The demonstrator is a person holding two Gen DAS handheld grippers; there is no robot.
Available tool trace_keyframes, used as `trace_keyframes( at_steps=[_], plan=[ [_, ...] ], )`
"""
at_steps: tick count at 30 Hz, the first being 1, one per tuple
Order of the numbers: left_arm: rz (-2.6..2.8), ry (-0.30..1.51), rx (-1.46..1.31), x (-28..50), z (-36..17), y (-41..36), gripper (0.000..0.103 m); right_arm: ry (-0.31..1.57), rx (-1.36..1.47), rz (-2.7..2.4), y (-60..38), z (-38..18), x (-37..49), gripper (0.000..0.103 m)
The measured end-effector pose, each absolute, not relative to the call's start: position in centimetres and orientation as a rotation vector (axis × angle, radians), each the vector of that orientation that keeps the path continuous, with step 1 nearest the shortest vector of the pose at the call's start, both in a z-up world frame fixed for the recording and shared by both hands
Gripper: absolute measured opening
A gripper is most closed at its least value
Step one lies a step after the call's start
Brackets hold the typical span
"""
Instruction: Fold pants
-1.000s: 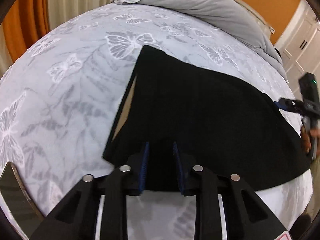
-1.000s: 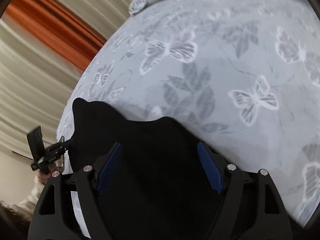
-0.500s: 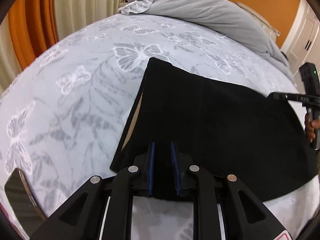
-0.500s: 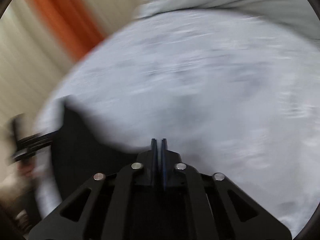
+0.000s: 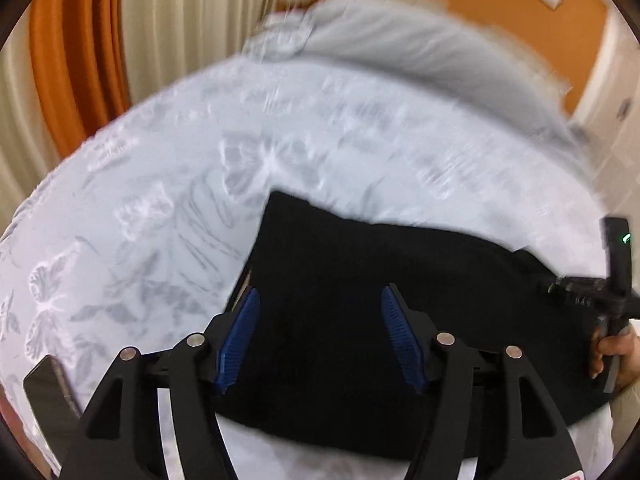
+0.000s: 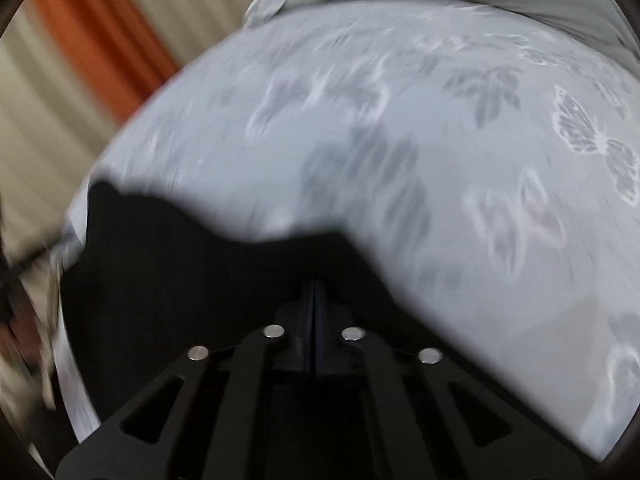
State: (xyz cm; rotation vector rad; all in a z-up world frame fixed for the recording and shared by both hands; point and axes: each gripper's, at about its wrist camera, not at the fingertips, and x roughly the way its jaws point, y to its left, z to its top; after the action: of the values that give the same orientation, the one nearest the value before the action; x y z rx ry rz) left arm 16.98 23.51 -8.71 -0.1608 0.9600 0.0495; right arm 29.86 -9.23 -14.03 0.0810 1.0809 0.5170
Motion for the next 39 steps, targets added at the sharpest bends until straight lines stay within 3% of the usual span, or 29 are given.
trace_keyframes(
  at_steps=[2, 5, 8, 10, 14, 17, 21, 28, 32, 33, 34, 35, 39],
  plan=[
    [0.155, 1.067, -0.148, 19.3, -12.4, 24.3, 0.067, 1.041, 0.109, 0.416, -9.5, -12.4, 30.8, 0.004],
    [0.116, 1.025, -0.186, 18.4, -12.0, 25.7, 0.069, 0.992, 0.103, 0.483, -9.2, -9.7, 27.6, 0.004],
    [0.135, 1.016, -0.159, 17.6, -12.1, 26.6, 0.071, 1.045, 0.008, 0.521, -6.7, -11.2, 25.9, 0.000],
    [0.136, 1.015, -0.202, 17.6, -12.7, 27.2, 0.078, 1.082, -0.037, 0.445, -6.2, -13.9, 28.2, 0.000],
    [0.158, 0.996, -0.223, 17.3, -11.1, 26.5, 0.066, 0.992, 0.163, 0.389, -7.8, -10.3, 28.9, 0.006],
    [0.120, 0.939, -0.166, 15.3, -8.0, 25.1, 0.066, 0.980, 0.102, 0.462, -7.6, -7.5, 24.1, 0.006],
    [0.062, 0.848, -0.081, 12.8, -3.4, 21.1, 0.067, 1.048, -0.075, 0.440, -8.7, -8.3, 16.1, 0.005],
    [-0.137, 0.828, -0.024, 9.7, 0.0, 9.4, 0.074, 1.113, 0.025, -0.102, -30.6, -11.1, 9.7, 0.004],
    [-0.133, 0.811, 0.037, 8.3, -0.7, 3.8, 0.074, 1.024, 0.174, -0.361, -41.6, -7.9, 4.9, 0.009],
    [-0.104, 0.785, 0.070, 7.9, -0.9, 2.5, 0.075, 0.980, 0.191, -0.373, -43.4, -6.9, 3.3, 0.012],
    [-0.089, 0.765, 0.094, 7.6, -1.1, 1.6, 0.078, 0.961, 0.183, -0.378, -44.4, -6.6, 2.5, 0.036],
    [-0.071, 0.748, 0.115, 7.3, -1.3, 0.5, 0.079, 0.960, 0.124, -0.439, -46.5, -6.9, 1.4, 0.067],
    [-0.070, 0.735, 0.118, 7.1, -3.0, -2.6, 0.081, 0.941, 0.214, -0.592, -53.5, -7.4, -2.4, 0.067]
  ],
)
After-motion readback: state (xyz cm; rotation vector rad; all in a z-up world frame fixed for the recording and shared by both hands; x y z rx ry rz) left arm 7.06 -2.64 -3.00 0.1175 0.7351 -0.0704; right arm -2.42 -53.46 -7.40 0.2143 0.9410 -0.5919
